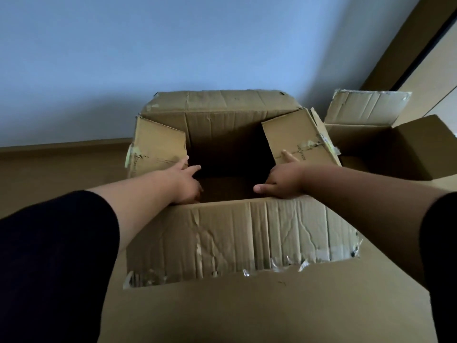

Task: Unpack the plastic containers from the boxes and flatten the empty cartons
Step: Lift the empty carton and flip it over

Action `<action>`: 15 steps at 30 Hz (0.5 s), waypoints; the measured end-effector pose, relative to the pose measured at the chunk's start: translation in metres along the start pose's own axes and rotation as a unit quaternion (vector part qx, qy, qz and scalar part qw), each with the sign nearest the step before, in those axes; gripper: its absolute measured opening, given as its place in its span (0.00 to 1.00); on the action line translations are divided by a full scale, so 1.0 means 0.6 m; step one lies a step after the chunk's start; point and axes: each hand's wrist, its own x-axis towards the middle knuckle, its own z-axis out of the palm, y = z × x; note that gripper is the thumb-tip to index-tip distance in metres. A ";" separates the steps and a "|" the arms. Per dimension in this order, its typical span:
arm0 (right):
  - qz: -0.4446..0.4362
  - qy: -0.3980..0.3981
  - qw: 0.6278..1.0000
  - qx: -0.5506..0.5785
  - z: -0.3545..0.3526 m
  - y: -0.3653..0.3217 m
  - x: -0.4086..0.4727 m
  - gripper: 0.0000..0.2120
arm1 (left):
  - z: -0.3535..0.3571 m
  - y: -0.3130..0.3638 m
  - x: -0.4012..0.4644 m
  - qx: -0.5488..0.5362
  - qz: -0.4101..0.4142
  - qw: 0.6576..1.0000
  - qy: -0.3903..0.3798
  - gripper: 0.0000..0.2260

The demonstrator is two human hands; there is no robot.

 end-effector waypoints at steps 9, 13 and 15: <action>-0.070 0.155 0.980 -0.101 -0.030 0.042 -0.047 0.19 | -0.016 -0.048 -0.082 -0.058 0.028 0.953 0.294 0.22; -0.105 0.243 0.964 -0.024 -0.043 0.086 -0.104 0.17 | -0.041 -0.096 -0.168 -0.132 0.038 0.886 0.443 0.28; -0.117 0.301 0.945 0.051 -0.048 0.125 -0.136 0.17 | -0.022 -0.142 -0.217 -0.169 0.049 0.844 0.507 0.28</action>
